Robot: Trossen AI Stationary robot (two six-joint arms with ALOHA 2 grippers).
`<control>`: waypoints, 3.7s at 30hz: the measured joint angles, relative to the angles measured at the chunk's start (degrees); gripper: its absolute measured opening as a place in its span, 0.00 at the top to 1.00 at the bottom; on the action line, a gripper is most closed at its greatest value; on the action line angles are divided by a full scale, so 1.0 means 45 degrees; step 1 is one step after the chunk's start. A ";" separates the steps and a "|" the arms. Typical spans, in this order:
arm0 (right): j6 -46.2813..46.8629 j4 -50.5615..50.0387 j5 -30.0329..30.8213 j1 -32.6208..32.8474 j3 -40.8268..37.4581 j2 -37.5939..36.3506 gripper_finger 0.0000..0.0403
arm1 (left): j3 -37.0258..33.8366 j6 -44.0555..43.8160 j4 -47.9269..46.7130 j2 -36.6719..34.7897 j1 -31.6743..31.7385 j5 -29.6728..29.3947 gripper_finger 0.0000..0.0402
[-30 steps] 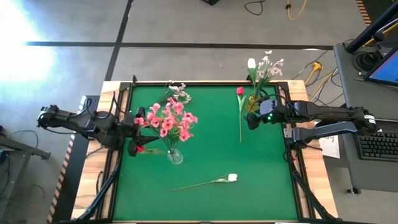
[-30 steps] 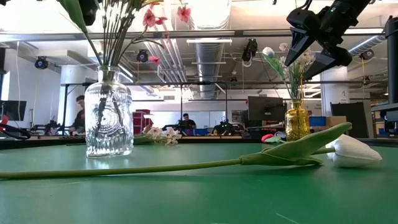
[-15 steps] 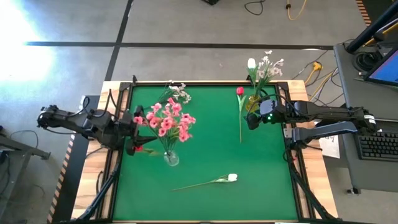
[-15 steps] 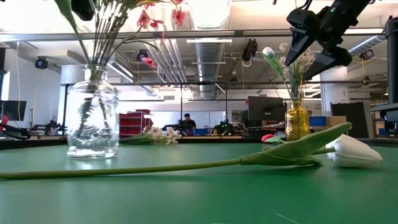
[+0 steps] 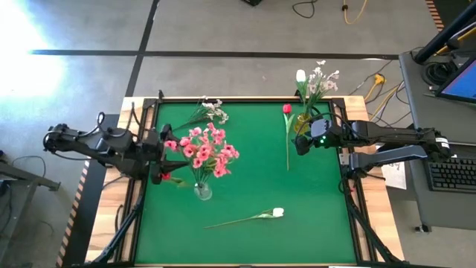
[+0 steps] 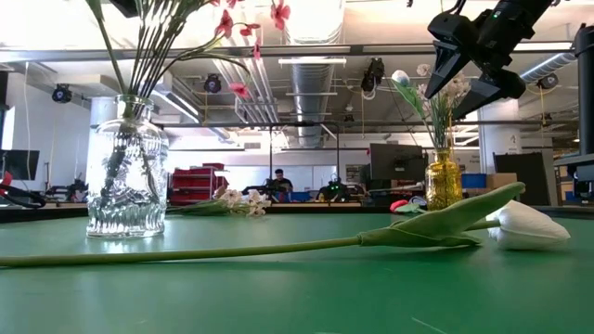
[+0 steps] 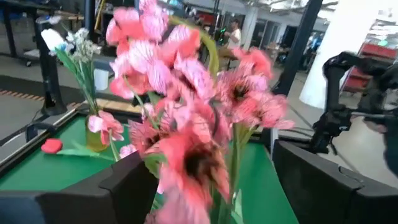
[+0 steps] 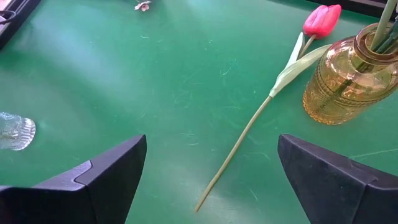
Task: Sort flowers into vase by color
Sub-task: Put the pink flowers into the transparent vase
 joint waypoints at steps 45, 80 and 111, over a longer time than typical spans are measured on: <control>-0.4428 0.3714 0.0781 0.6185 0.3051 0.2781 0.11 | 0.1923 -0.1351 -0.1801 0.2139 -0.0037 -0.1390 0.23; -0.7971 1.1249 0.6266 0.8701 1.0041 1.3831 0.11 | 0.1803 -0.0340 -0.2015 0.2102 -0.0308 -0.1371 0.23; -1.3078 1.4696 0.5636 0.6471 1.5858 1.8389 0.36 | 0.1729 -0.1098 -0.2095 0.2066 -0.0309 -0.1380 0.23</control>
